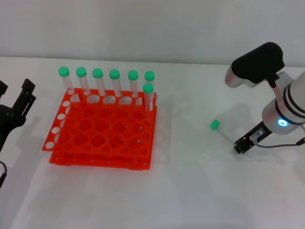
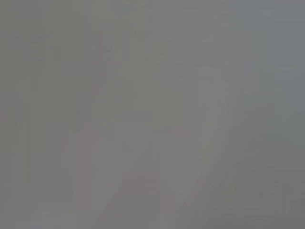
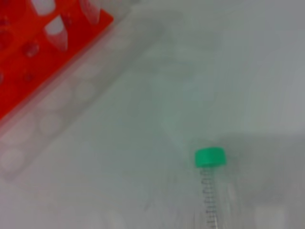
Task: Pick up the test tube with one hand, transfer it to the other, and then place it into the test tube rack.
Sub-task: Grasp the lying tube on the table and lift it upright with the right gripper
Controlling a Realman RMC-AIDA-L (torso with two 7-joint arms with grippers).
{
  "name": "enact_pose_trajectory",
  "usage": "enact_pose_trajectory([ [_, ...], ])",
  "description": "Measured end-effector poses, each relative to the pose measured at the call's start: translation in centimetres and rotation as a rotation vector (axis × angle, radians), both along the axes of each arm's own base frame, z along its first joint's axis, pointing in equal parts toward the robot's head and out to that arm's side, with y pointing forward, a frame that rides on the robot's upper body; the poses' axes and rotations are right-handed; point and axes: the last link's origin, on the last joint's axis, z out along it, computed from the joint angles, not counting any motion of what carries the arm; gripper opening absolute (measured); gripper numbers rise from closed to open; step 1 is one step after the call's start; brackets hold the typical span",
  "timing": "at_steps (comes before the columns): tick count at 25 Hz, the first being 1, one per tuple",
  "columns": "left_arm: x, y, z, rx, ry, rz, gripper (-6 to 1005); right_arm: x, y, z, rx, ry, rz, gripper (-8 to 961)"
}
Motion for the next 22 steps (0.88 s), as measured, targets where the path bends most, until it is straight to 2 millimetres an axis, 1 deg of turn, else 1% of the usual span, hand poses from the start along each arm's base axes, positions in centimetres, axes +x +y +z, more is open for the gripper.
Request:
enact_pose_trajectory([
  [1, 0.0, 0.0, 0.0, 0.000, 0.000, 0.000, 800, 0.0, 0.0, -0.1, -0.004, -0.005, -0.001, 247],
  [7, 0.0, -0.1, 0.0, 0.000, -0.001, 0.000, 800, -0.1, -0.2, -0.6, -0.026, -0.025, -0.002, 231],
  [13, -0.2, -0.4, 0.0, 0.002, -0.002, 0.005, 800, -0.5, -0.1, -0.5, -0.020, -0.014, 0.017, 215],
  [19, -0.2, -0.7, 0.1, 0.009, -0.011, -0.004, 800, -1.0, -0.2, 0.5, 0.011, 0.027, 0.055, 193],
  [22, 0.0, -0.8, 0.2, 0.017, -0.014, -0.020, 800, -1.3, -0.1, 1.6, 0.039, 0.067, 0.083, 191],
])
